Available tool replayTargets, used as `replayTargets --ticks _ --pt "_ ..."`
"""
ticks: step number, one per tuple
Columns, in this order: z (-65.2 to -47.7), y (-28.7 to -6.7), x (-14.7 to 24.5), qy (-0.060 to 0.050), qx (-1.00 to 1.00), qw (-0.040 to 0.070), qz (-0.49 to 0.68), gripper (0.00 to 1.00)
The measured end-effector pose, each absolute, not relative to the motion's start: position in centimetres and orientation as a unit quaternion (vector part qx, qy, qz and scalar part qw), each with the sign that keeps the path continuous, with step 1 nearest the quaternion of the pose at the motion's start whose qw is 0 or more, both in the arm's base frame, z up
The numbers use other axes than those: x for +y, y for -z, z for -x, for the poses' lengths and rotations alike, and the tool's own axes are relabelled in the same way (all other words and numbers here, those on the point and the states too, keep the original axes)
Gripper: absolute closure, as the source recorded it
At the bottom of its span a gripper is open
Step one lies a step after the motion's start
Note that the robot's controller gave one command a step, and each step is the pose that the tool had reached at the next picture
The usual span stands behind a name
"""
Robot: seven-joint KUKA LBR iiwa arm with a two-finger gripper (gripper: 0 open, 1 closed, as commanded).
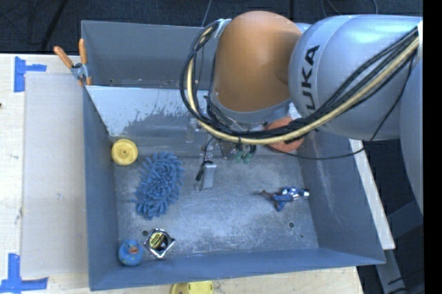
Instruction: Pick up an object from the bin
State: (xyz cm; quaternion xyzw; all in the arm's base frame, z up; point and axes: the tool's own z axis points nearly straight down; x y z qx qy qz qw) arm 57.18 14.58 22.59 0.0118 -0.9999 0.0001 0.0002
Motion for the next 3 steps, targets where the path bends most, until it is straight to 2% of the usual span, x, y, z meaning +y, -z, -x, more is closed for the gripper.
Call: replayTargets --ticks 1,2,3 --pt "-57.7 -18.7 17.0 0.000 -0.999 -0.003 -0.044 0.00" --pt "-54.6 -14.3 19.6 0.000 -0.998 0.000 -0.055 0.00" --pt "-59.6 -8.4 19.6 0.001 -0.997 -0.003 -0.072 1.00"
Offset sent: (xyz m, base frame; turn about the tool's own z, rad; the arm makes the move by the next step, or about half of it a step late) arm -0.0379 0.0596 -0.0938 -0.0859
